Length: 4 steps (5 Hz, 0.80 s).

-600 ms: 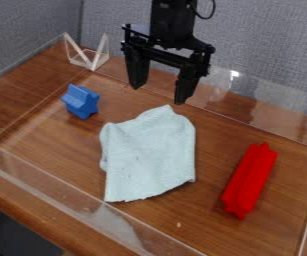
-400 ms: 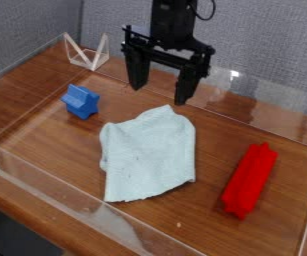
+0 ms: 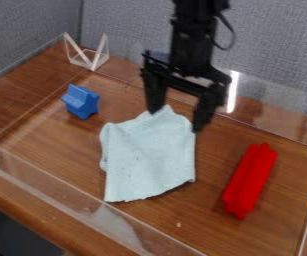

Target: Move the red object to the left of cloth

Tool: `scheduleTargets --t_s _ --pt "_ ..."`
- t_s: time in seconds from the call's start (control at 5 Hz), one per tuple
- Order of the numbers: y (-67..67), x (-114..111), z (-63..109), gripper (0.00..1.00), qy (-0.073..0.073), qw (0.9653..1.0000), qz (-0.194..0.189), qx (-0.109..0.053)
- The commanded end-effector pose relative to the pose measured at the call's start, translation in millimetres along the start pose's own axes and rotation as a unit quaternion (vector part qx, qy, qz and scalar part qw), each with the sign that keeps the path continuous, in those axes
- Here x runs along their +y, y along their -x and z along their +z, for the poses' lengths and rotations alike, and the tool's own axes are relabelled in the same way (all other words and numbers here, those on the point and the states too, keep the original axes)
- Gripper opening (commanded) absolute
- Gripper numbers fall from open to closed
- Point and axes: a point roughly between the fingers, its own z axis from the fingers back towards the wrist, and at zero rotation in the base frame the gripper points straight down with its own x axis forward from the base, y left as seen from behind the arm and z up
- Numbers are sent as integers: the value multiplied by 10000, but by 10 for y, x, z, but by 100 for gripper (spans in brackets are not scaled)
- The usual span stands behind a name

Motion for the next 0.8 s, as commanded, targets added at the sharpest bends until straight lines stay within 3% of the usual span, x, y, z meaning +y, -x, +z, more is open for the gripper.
scheduleTargets --t_s 0.0,0.4,0.6 --pt "-16 -306 35 100 4 9993 -289 -229" --pt "-29 -882 -229 100 12 9966 -797 -202" --pt "-38 -971 -403 100 26 9955 -931 -175"
